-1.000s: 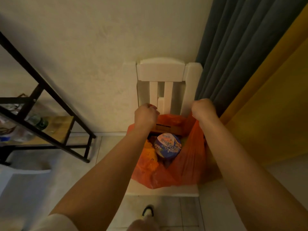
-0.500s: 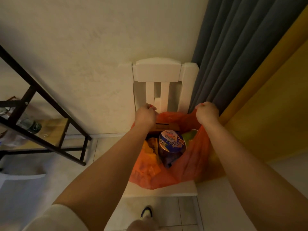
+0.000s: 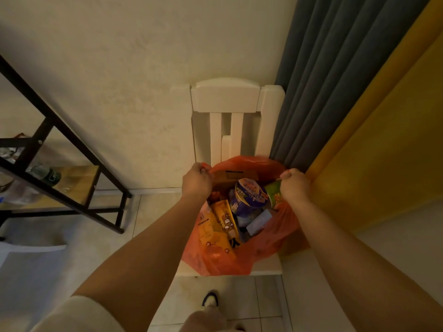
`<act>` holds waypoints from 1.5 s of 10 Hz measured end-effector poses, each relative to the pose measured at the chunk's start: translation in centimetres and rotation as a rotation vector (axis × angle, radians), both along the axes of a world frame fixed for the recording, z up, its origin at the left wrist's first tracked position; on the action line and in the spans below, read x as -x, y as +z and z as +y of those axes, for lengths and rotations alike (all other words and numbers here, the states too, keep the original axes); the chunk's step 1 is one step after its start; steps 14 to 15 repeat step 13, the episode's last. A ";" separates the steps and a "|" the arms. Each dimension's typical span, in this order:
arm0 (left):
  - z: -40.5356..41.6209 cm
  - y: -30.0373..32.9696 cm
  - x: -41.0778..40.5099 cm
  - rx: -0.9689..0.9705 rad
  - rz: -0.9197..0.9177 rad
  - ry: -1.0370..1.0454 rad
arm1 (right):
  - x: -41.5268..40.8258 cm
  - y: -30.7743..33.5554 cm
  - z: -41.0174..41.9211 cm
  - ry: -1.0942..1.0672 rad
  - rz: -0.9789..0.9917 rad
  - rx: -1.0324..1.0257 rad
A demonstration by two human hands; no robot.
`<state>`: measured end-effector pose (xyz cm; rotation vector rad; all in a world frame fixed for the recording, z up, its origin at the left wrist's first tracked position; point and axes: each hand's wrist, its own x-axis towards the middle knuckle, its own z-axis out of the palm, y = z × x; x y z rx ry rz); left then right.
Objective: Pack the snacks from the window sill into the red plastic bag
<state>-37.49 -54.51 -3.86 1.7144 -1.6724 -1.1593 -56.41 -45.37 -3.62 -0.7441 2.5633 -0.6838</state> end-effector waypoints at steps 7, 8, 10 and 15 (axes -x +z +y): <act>1.8 -4.7 -2.5 -0.050 -0.123 0.039 | -1.3 -6.4 1.8 0.112 0.012 -0.140; 2.1 -4.9 -2.2 -0.035 -0.110 0.069 | -1.5 -6.5 2.1 0.097 0.070 -0.147; 2.9 -4.6 -1.6 0.142 -0.340 -0.072 | -2.4 -6.2 2.9 0.060 0.233 -0.046; 5.9 -4.4 -1.3 0.355 -0.700 -0.479 | -4.0 -5.7 5.0 0.403 0.462 0.016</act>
